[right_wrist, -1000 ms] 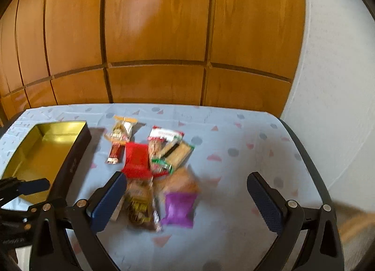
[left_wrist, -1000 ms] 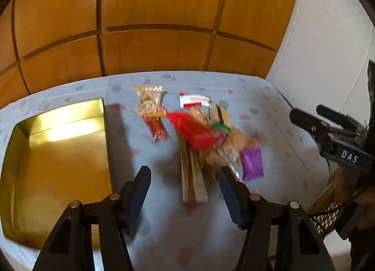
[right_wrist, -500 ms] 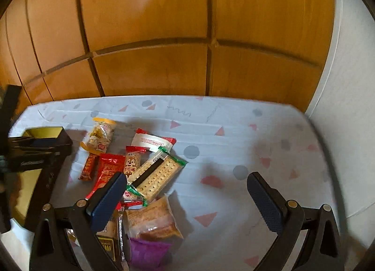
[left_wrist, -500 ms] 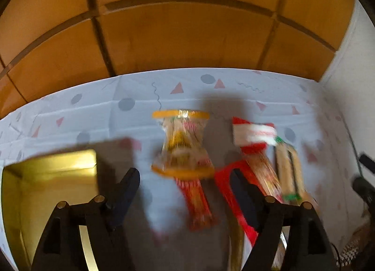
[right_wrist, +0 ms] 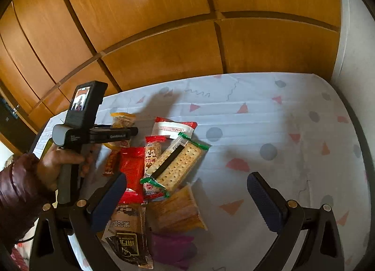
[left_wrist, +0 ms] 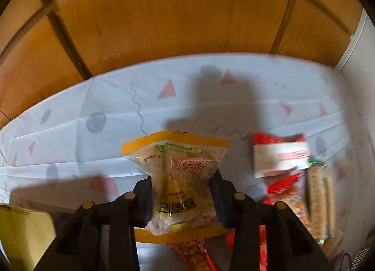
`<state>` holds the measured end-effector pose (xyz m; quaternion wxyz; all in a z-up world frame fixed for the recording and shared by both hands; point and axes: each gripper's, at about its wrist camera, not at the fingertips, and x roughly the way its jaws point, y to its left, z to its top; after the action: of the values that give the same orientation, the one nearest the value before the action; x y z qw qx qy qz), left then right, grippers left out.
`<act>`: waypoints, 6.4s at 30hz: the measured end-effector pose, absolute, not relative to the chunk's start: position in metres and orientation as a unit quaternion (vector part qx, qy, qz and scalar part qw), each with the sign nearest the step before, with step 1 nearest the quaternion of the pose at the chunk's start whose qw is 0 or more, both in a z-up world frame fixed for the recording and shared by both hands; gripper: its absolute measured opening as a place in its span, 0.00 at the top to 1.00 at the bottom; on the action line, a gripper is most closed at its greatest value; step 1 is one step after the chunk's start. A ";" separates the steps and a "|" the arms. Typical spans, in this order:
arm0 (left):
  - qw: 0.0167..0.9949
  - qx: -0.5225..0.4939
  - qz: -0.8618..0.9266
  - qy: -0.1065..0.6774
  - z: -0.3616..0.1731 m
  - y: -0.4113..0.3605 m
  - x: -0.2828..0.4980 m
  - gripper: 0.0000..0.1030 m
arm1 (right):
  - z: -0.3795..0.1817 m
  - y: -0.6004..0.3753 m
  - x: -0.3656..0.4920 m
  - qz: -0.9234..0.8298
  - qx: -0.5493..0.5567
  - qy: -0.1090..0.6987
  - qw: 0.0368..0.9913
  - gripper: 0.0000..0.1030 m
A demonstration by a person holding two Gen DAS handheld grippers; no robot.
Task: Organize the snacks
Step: 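Drop the clear bag into the gold tin while the right gripper grasps the red candy, then carry the red wrapped candy into the gold tin and release it with the right gripper, then grasp the long brown-and-white snack bar with the left gripper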
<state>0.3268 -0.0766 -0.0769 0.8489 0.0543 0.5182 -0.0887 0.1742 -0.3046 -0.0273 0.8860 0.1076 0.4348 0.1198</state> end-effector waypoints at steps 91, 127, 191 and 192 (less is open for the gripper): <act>0.911 -0.099 0.071 0.395 -0.011 0.145 0.034 0.46 | -0.032 -0.074 0.154 0.172 0.068 0.438 0.880 0.78; 0.917 -0.055 0.041 0.392 -0.009 0.115 0.031 0.46 | -0.003 -0.096 0.100 0.160 0.017 0.397 0.904 0.56; 0.831 0.090 -0.183 0.517 -0.091 -0.114 0.171 0.60 | -0.008 -0.337 0.134 -0.007 0.141 0.380 0.914 0.29; 0.833 0.091 -0.186 0.513 -0.091 -0.115 0.175 0.60 | -0.008 -0.336 0.134 -0.005 0.140 0.380 0.914 0.28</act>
<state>0.1746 -0.1155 -0.0909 0.8331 0.0906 0.5128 -0.1864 0.1339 -0.3362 -0.0083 0.9144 0.1397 0.3799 -0.0048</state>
